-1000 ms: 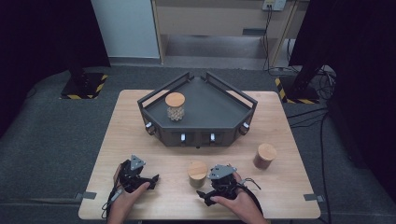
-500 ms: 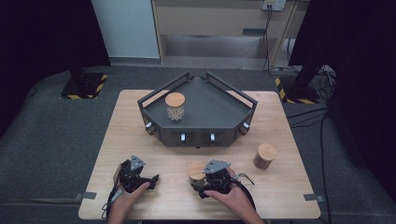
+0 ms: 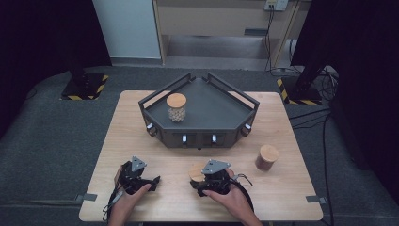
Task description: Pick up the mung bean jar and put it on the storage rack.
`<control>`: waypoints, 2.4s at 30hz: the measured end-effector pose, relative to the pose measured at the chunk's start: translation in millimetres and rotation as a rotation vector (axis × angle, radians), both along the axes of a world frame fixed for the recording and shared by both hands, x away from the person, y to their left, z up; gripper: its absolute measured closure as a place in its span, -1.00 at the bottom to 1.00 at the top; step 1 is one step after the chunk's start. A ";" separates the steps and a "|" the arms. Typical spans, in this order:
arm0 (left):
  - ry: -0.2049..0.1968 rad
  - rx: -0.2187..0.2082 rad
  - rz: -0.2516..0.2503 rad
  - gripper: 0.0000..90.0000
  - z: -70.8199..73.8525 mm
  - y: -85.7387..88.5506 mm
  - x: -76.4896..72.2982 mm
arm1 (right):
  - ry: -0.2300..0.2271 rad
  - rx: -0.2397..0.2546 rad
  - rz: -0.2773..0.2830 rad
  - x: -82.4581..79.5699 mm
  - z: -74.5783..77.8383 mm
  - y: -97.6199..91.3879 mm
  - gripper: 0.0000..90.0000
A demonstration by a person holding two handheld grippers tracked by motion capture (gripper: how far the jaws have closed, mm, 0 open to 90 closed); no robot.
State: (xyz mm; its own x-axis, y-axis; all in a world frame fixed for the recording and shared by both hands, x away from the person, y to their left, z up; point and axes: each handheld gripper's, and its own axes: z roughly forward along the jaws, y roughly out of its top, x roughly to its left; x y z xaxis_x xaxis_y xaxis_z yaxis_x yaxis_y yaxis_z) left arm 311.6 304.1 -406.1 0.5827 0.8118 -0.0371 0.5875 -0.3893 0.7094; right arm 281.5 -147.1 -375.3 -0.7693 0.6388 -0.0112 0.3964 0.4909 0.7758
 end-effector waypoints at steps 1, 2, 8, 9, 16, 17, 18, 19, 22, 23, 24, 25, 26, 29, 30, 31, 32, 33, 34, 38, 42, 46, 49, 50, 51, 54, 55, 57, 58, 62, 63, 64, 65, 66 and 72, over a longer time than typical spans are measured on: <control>0.000 0.000 0.000 -1.00 0.0 0.0 0.0 | -0.005 -0.001 0.001 -0.9 0.7 0.0 -0.43; 0.000 0.000 0.000 -1.00 0.0 0.0 0.0 | -0.008 -0.002 0.000 -1.7 1.9 0.0 -0.43; 0.000 0.000 0.000 -1.00 0.0 0.0 0.0 | -0.015 -0.009 0.001 -3.5 10.1 -0.9 -0.43; 0.000 0.000 0.000 -1.00 0.1 -0.1 0.0 | -0.017 -0.009 0.002 -4.1 11.5 -1.1 -0.43; 0.000 0.001 0.001 -1.00 0.0 -0.2 -0.1 | -0.019 -0.022 0.018 -5.1 22.5 0.8 -0.43; 0.000 0.001 0.001 -1.00 0.0 -0.2 -0.1 | -0.021 -0.026 0.022 -5.4 23.8 1.3 -0.43; 0.000 0.000 0.001 -1.00 0.0 -0.2 -0.1 | -0.019 -0.027 0.023 -5.4 25.4 1.4 -0.43; 0.000 0.001 0.001 -1.00 0.0 -0.2 -0.2 | -0.017 -0.027 0.026 -5.0 26.7 1.4 -0.43; 0.000 0.002 0.001 -1.00 0.2 -0.4 -0.2 | -0.008 -0.025 0.027 -3.8 30.1 1.9 -0.43; 0.000 0.002 0.001 -1.00 0.2 -0.3 -0.2 | -0.003 -0.021 0.028 -2.8 30.8 1.8 -0.43; 0.000 0.002 0.001 -1.00 0.2 -0.3 -0.2 | 0.001 -0.021 0.028 -2.2 31.7 2.2 -0.43; 0.000 0.002 0.001 -1.00 0.2 -0.4 -0.3 | 0.000 -0.024 0.030 -1.9 32.5 3.0 -0.43; 0.000 0.001 0.002 -1.00 0.1 -0.4 -0.3 | 0.002 -0.027 0.031 -1.5 33.7 3.8 -0.43; 0.000 0.001 0.002 -1.00 0.2 -0.4 -0.3 | 0.007 -0.030 0.042 0.6 37.1 4.3 -0.43; 0.000 0.001 0.002 -1.00 0.2 -0.4 -0.3 | 0.007 -0.031 0.045 1.0 38.4 4.4 -0.43; 0.000 0.001 0.002 -1.00 0.2 -0.4 -0.3 | 0.008 -0.032 0.046 0.9 39.6 4.5 -0.43; 0.000 0.001 0.002 -1.00 0.1 -0.4 -0.3 | 0.008 -0.033 0.046 0.8 41.0 4.6 -0.43; 0.000 0.001 0.002 -1.00 0.2 -0.4 -0.3 | 0.006 -0.032 0.045 0.6 42.0 4.3 -0.43; 0.000 0.001 0.002 -1.00 0.1 -0.4 -0.3 | 0.007 -0.030 0.046 1.0 43.1 3.9 -0.43; 0.000 0.001 0.002 -1.00 0.1 -0.4 -0.3 | 0.001 -0.035 0.048 1.5 48.6 4.0 -0.43; 0.000 0.001 0.002 -1.00 0.1 -0.4 -0.3 | -0.001 -0.024 0.046 2.4 54.5 1.7 -0.43; 0.000 0.001 0.002 -1.00 0.1 -0.4 -0.3 | -0.006 -0.018 0.049 4.6 60.9 -0.2 -0.43; 0.000 0.001 0.002 -1.00 0.1 -0.4 -0.3 | -0.007 -0.016 0.048 6.6 65.8 -1.3 -0.43; 0.000 0.001 0.002 -1.00 0.1 -0.4 -0.3 | -0.006 -0.013 0.047 7.2 67.3 -1.7 -0.43; 0.000 0.001 0.002 -1.00 0.1 -0.4 -0.3 | -0.007 -0.011 0.047 7.8 68.9 -2.3 -0.43; 0.000 0.001 0.002 -1.00 0.2 -0.4 -0.3 | -0.008 -0.006 0.042 8.3 73.4 -3.0 -0.43; 0.000 0.001 0.002 -1.00 0.1 -0.4 -0.3 | -0.008 -0.006 0.040 8.4 74.9 -3.0 -0.43; 0.000 0.002 0.002 -1.00 0.2 -0.4 -0.3 | -0.009 -0.004 0.036 8.8 77.6 -3.5 -0.43; 0.000 0.001 0.002 -1.00 0.1 -0.4 -0.3 | -0.009 -0.003 0.034 9.3 79.0 -4.0 -0.43; 0.000 0.002 0.002 -1.00 0.2 -0.5 -0.4 | -0.015 -0.006 0.030 10.5 85.1 -5.7 -0.43; 0.000 0.002 0.002 -1.00 0.2 -0.4 -0.4 | -0.016 -0.006 0.029 10.8 86.6 -6.2 -0.43; 0.000 0.002 0.002 -1.00 0.2 -0.4 -0.4 | -0.019 -0.007 0.029 11.4 88.2 -6.8 -0.43; 0.000 0.002 0.002 -1.00 0.2 -0.4 -0.4 | -0.020 -0.005 0.028 11.9 89.3 -7.5 -0.43; 0.000 0.002 0.002 -1.00 0.2 -0.4 -0.4 | -0.018 -0.002 0.027 12.3 90.3 -8.0 -0.43; 0.000 0.002 0.002 -1.00 0.2 -0.5 -0.5 | -0.027 0.005 0.034 13.8 98.8 -10.1 -0.43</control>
State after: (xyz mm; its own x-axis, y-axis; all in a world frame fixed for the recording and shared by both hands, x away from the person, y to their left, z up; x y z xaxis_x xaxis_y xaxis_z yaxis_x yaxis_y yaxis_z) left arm 311.1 303.6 -405.9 0.5810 0.8132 -0.0355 0.5882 -0.3893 0.7088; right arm 295.3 -157.2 -276.5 -0.7899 0.6126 -0.0288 0.3587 0.4996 0.7885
